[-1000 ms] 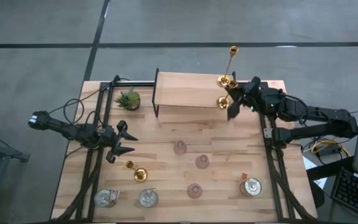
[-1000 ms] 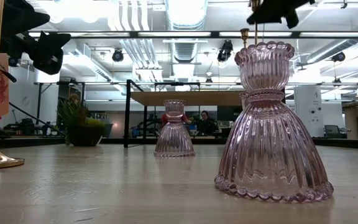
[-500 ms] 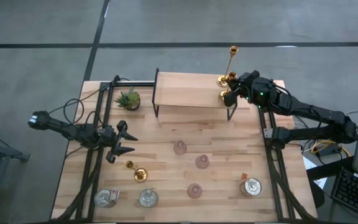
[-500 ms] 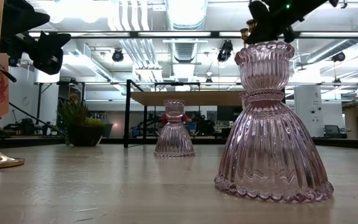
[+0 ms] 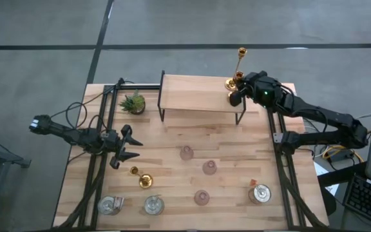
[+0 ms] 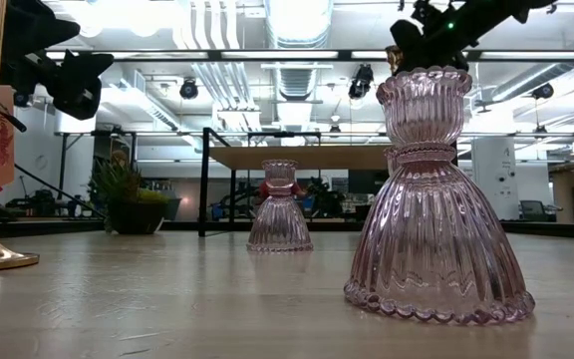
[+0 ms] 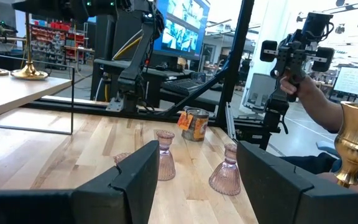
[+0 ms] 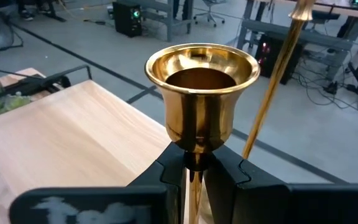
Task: Pick & Place candle stick holders
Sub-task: Align the top gold candle holder on the shelf with the gold candle holder
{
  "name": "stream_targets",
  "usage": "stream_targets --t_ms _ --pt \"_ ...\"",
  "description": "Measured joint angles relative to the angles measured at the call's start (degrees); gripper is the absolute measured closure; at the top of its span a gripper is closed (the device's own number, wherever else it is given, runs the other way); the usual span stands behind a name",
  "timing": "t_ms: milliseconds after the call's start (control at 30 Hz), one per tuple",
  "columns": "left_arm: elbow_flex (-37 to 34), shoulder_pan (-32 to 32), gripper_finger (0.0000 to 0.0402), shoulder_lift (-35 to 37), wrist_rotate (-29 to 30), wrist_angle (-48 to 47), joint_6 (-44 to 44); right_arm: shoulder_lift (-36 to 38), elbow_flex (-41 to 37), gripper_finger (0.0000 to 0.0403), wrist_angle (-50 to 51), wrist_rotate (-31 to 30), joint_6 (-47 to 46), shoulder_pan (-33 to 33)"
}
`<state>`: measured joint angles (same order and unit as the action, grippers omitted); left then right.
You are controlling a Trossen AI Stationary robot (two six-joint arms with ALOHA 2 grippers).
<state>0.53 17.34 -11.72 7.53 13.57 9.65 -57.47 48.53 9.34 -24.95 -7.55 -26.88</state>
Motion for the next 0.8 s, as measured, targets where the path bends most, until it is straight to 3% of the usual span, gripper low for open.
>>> stream_targets --t_ms 800 --pt "-0.01 0.00 0.0183 -0.01 0.01 -0.01 0.01 -2.79 0.00 0.0369 -2.62 -1.40 1.72 -2.01"
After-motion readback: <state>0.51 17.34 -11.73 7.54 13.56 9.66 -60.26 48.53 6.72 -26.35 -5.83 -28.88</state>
